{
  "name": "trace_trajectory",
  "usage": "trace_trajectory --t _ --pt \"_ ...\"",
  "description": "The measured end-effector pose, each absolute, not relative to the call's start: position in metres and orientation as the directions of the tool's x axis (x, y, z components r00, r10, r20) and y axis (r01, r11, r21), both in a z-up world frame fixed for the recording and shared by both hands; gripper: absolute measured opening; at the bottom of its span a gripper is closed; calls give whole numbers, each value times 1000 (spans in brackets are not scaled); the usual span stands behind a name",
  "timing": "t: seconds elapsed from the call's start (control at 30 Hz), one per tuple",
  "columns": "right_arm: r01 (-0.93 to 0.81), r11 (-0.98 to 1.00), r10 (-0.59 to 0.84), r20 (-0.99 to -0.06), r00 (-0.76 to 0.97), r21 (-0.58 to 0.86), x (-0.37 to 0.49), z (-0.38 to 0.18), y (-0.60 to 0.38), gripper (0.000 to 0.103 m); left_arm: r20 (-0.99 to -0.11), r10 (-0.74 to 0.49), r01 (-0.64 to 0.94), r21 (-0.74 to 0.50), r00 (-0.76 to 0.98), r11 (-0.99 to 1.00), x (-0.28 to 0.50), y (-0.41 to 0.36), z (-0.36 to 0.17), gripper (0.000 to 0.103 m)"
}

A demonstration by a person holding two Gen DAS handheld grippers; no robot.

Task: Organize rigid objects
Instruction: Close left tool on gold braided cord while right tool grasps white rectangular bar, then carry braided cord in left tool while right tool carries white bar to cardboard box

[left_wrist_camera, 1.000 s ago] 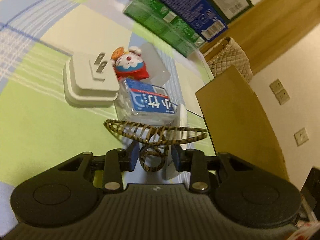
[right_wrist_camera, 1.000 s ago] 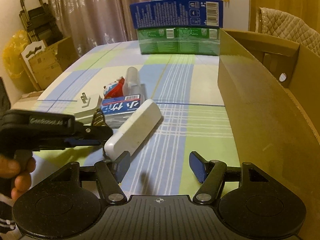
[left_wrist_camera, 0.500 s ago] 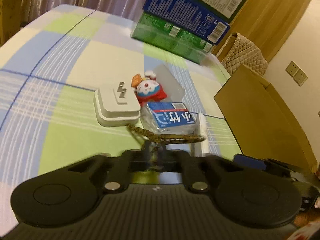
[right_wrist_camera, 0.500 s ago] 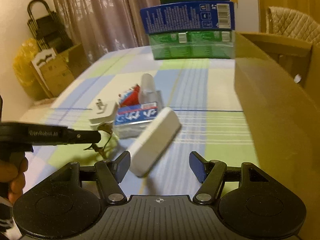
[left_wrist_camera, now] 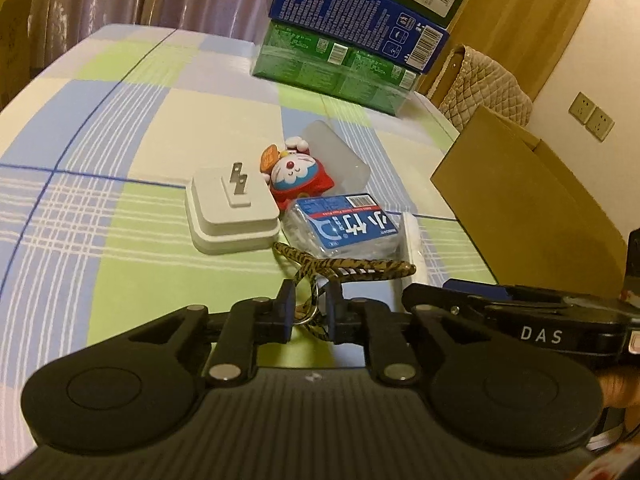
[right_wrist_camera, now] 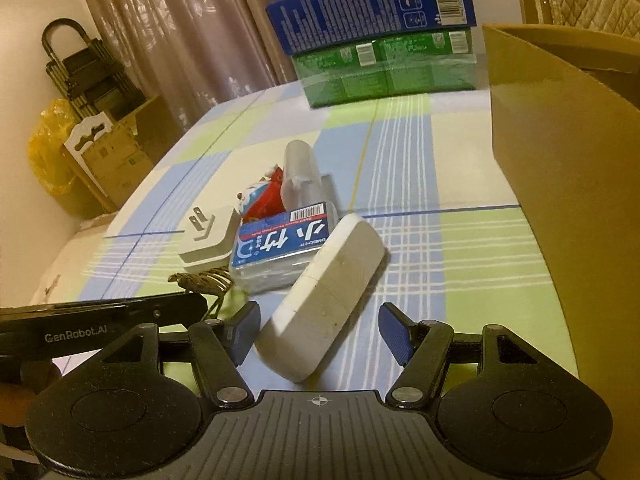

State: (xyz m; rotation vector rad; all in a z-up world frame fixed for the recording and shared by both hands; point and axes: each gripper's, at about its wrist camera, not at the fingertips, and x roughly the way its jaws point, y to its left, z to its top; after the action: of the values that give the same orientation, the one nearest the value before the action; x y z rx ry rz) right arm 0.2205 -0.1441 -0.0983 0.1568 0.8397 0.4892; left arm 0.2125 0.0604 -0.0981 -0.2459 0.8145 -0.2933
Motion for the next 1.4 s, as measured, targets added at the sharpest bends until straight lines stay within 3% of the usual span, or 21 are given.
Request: trace_trajectory --t 0.17,0.27,0.43,0.7,0.8,0.9,1.17,1.4 --pt "-292 928 365 -708 604 229 221 -98 -151 63 -674 -336 175 -297 657 939 212 58 -96 16" --pt "-280 931 360 -715 599 234 225 -101 -154 63 -677 -341 183 -295 653 938 212 57 -95 28" --pt "-304 930 356 -713 604 207 222 -107 -150 63 -682 -334 187 -283 651 941 212 53 -97 36" --pt "-389 916 341 -692 636 94 221 -116 -124 61 -675 -328 172 -289 661 942 213 58 -96 39" --pt "-399 916 306 -694 651 30 219 -118 -121 44 -679 -329 191 -272 656 943 213 54 -98 39" --pt "-375 926 294 -702 649 41 219 -117 -127 38 -688 -326 220 -241 648 945 213 46 -100 40" --pt "-335 942 244 -719 650 17 205 -113 -133 37 -692 -282 242 -157 665 957 216 33 -104 41" --pt "-343 939 247 -715 655 10 203 -114 -133 37 -673 -183 289 47 717 956 213 14 -104 40"
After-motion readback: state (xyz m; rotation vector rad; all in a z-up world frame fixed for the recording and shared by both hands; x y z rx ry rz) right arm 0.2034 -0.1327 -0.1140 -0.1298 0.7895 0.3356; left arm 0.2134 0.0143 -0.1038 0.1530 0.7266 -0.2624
